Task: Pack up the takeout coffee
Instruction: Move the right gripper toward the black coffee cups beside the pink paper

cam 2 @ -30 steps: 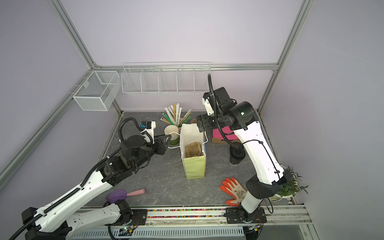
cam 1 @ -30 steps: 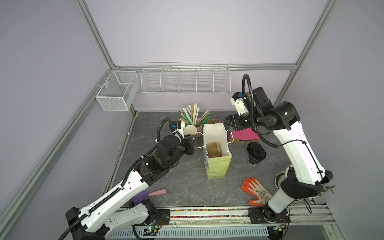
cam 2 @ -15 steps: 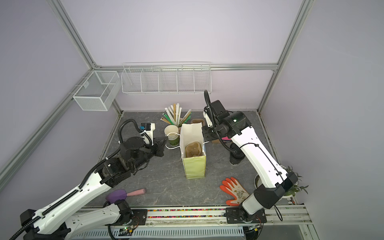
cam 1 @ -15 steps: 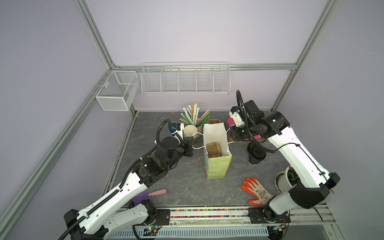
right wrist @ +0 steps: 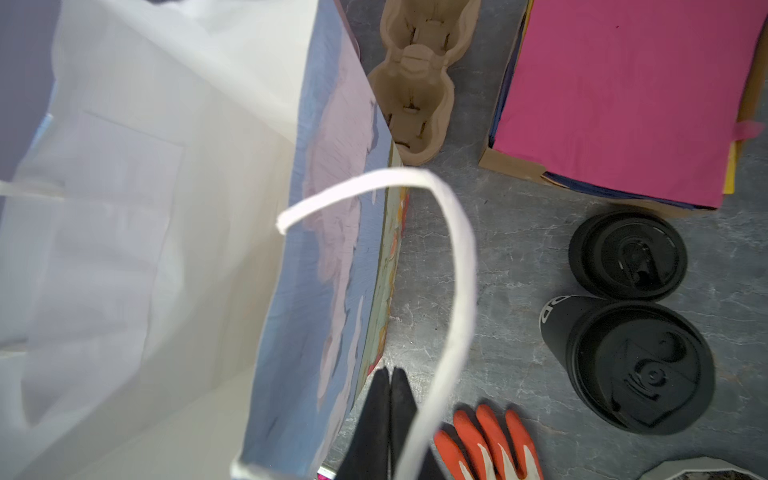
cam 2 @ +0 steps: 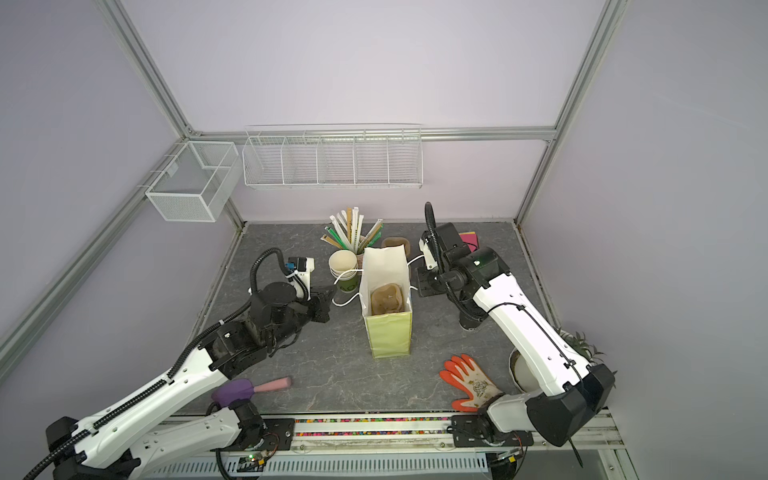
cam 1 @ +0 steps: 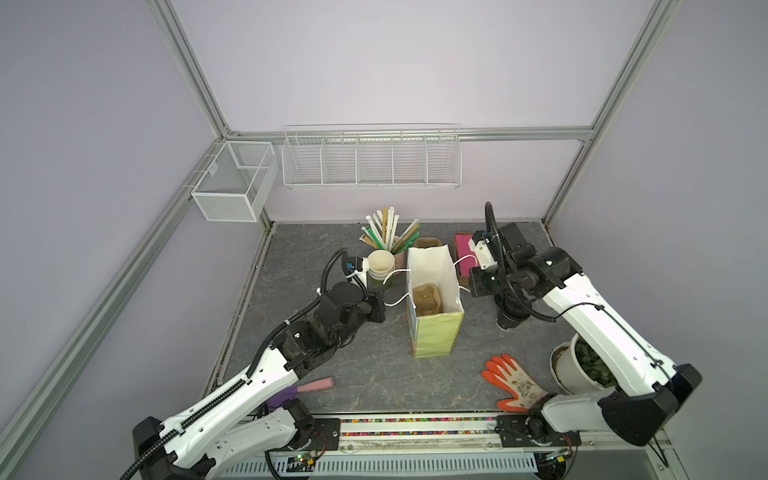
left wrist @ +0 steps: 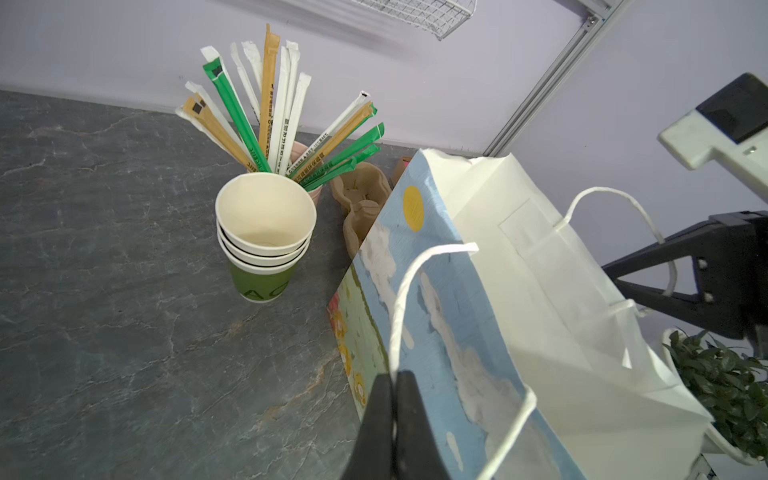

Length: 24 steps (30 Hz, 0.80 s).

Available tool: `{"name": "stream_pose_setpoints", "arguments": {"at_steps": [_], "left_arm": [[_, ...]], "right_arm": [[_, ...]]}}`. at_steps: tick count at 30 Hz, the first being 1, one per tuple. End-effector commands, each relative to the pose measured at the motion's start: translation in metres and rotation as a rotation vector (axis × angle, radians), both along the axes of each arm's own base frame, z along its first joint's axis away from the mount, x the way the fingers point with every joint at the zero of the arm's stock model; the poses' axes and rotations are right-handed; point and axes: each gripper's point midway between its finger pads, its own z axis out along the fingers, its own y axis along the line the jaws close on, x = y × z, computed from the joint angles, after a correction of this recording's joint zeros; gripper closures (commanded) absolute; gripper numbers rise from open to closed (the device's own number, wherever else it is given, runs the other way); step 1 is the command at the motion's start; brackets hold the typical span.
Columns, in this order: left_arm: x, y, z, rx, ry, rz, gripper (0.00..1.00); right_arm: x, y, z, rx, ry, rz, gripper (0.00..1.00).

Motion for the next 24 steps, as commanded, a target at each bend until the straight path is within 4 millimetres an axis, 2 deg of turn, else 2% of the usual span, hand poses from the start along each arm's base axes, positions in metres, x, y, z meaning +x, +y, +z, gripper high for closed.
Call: {"name": "stream_pose_setpoints", "arguments": {"at_steps": [1, 4, 9, 14, 18, 21, 24], "left_arm": [[-0.001, 0.003, -0.007, -0.017, 0.016, 0.015, 1.00], [0.000, 0.005, -0.013, -0.018, 0.026, 0.025, 1.00], [-0.001, 0.003, -0.022, -0.023, 0.042, 0.024, 1.00], [0.000, 0.002, -0.025, -0.024, 0.046, 0.020, 1.00], [0.002, 0.001, -0.013, -0.017, 0.026, 0.020, 1.00], [0.004, 0.002, 0.008, -0.017, -0.011, 0.022, 1.00], [0.005, 0.002, 0.026, -0.014, -0.038, 0.019, 1.00]], "right_arm": [[0.005, 0.018, -0.011, 0.074, 0.026, 0.038, 0.93], [0.008, 0.020, -0.022, 0.074, 0.042, 0.034, 0.93], [0.017, 0.013, -0.027, 0.076, 0.015, -0.007, 0.93], [0.018, 0.016, -0.035, 0.079, 0.058, 0.009, 0.91], [0.022, 0.014, -0.008, 0.092, 0.001, 0.004, 0.83], [0.023, 0.014, 0.015, 0.110, -0.039, 0.010, 0.73], [0.021, 0.006, 0.027, 0.077, -0.049, 0.005, 0.66]]}}
